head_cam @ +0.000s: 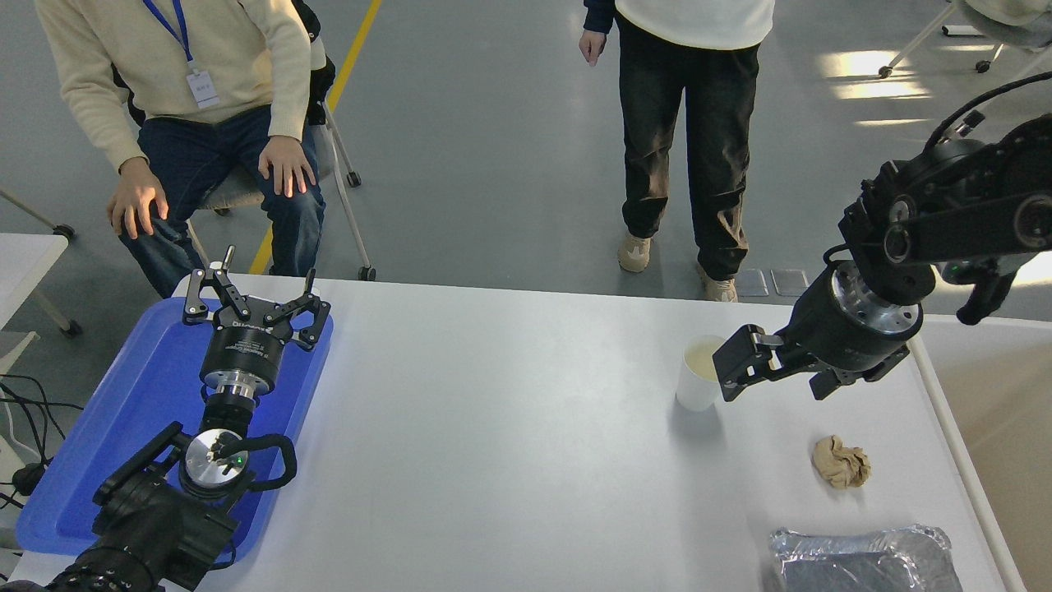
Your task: Pick up paper cup place in dustbin
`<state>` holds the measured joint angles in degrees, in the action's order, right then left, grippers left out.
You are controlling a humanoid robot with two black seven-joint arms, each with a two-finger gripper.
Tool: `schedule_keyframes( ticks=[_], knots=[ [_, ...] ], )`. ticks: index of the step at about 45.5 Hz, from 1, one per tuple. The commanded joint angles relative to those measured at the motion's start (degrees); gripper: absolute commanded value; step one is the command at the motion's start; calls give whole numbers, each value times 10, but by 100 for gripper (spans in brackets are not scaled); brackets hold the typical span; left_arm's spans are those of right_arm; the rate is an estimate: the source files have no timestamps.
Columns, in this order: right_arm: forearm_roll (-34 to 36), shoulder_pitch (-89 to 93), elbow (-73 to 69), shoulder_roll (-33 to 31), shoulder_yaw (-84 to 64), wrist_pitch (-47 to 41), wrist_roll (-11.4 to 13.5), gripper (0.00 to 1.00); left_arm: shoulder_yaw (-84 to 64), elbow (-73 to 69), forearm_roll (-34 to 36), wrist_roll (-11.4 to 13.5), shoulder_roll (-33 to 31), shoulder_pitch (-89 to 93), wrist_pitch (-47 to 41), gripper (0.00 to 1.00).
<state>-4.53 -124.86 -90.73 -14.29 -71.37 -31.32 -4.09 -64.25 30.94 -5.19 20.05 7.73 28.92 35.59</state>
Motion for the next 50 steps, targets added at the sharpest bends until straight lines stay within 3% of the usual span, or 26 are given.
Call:
schedule_keyframes(
  ticks=[1,50],
  knots=[
    [26,-4,-5,-8,-1,-6,0,100,0,0,0,0,0,0,0,100],
    [-34,-127,-29,-58,19,-59,0,100,-1,0,0,0,0,0,-1,100]
  ],
)
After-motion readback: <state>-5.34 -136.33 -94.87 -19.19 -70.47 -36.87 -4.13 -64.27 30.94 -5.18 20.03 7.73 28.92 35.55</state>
